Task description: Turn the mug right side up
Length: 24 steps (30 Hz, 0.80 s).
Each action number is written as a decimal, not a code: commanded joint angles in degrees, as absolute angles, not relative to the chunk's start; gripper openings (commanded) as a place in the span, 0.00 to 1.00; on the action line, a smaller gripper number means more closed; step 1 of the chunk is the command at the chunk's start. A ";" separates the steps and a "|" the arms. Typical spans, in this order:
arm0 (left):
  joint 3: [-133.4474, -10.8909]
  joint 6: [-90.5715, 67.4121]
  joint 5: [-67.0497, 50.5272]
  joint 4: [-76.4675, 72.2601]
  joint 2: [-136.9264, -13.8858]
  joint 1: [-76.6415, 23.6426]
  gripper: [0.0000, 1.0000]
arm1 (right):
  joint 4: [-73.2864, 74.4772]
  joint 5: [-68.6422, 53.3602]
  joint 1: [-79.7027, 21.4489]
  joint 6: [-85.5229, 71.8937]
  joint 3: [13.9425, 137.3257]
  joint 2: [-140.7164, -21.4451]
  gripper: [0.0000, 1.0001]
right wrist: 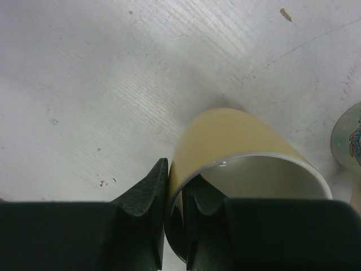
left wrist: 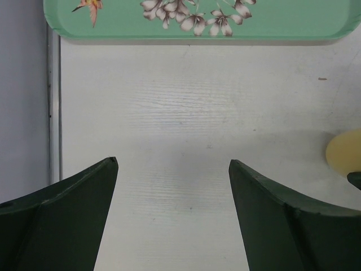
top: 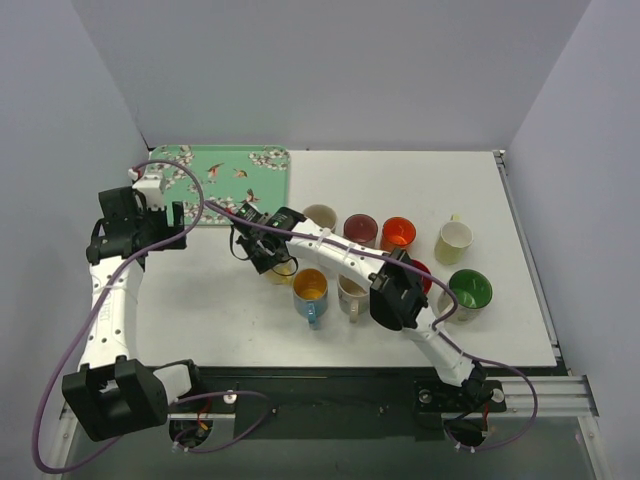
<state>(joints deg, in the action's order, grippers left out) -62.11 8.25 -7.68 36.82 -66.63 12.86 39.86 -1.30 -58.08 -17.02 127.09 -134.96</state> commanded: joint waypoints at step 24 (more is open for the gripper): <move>-59.33 9.32 -12.30 30.77 -64.69 13.27 0.92 | 45.96 5.10 -59.06 -15.04 117.61 -109.80 0.94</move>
<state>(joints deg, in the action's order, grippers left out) -59.48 9.74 -9.76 35.22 -66.15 12.88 42.26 2.68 -58.26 -17.98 120.09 -122.96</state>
